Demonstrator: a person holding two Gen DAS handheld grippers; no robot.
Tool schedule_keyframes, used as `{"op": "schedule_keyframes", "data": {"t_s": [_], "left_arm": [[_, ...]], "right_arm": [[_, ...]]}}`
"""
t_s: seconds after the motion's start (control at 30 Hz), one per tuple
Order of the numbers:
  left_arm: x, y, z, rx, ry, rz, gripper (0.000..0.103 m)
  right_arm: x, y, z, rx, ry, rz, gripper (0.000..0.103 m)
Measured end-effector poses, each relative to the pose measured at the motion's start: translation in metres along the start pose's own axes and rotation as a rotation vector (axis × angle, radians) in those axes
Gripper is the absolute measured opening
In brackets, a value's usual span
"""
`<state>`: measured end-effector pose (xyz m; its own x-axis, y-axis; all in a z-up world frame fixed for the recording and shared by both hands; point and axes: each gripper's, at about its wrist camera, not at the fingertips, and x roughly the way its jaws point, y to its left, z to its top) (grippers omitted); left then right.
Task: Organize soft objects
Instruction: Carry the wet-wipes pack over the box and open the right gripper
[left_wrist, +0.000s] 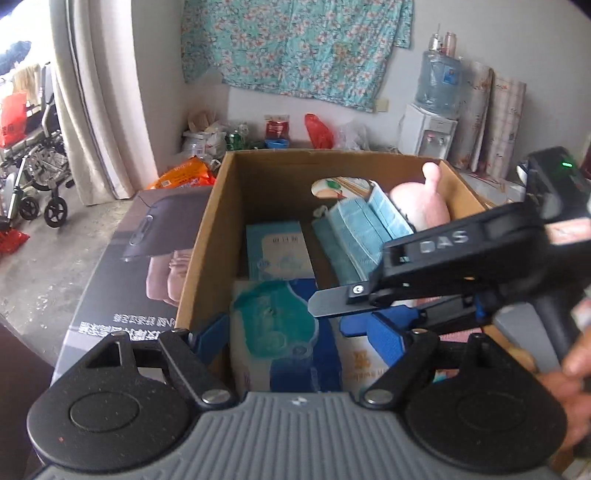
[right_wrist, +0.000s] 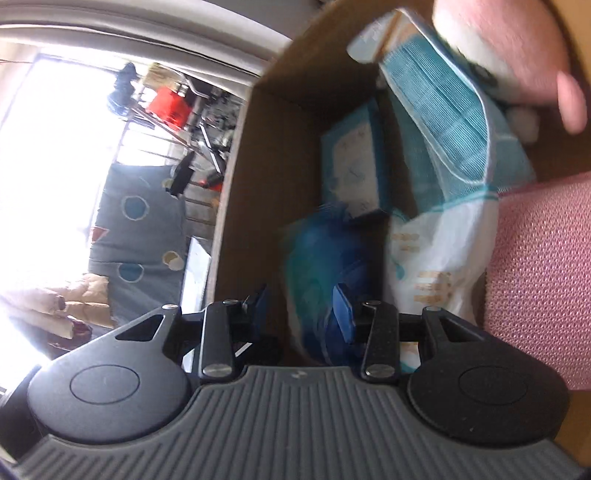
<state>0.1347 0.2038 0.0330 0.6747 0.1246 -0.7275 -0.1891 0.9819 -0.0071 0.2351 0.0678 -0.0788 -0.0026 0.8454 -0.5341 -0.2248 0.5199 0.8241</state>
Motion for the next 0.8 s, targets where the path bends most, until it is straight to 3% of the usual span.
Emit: {"op": "schedule_keyframes", "data": {"t_s": [0.27, 0.47, 0.67, 0.8], "left_arm": [[-0.025, 0.022, -0.02, -0.014, -0.021, -0.055, 0.085], [-0.049, 0.008, -0.027, -0.011, -0.061, -0.126, 0.091], [-0.083, -0.035, -0.038, 0.043, -0.162, -0.212, 0.1], [-0.096, -0.076, -0.049, 0.082, -0.219, -0.287, 0.102]], "right_arm": [[-0.044, -0.004, -0.001, -0.009, -0.063, 0.032, 0.038], [-0.113, 0.004, -0.015, -0.075, -0.147, 0.101, 0.042], [-0.217, -0.009, -0.06, -0.14, -0.346, 0.2, 0.061], [-0.282, -0.042, -0.105, -0.155, -0.502, 0.187, 0.068]]}}
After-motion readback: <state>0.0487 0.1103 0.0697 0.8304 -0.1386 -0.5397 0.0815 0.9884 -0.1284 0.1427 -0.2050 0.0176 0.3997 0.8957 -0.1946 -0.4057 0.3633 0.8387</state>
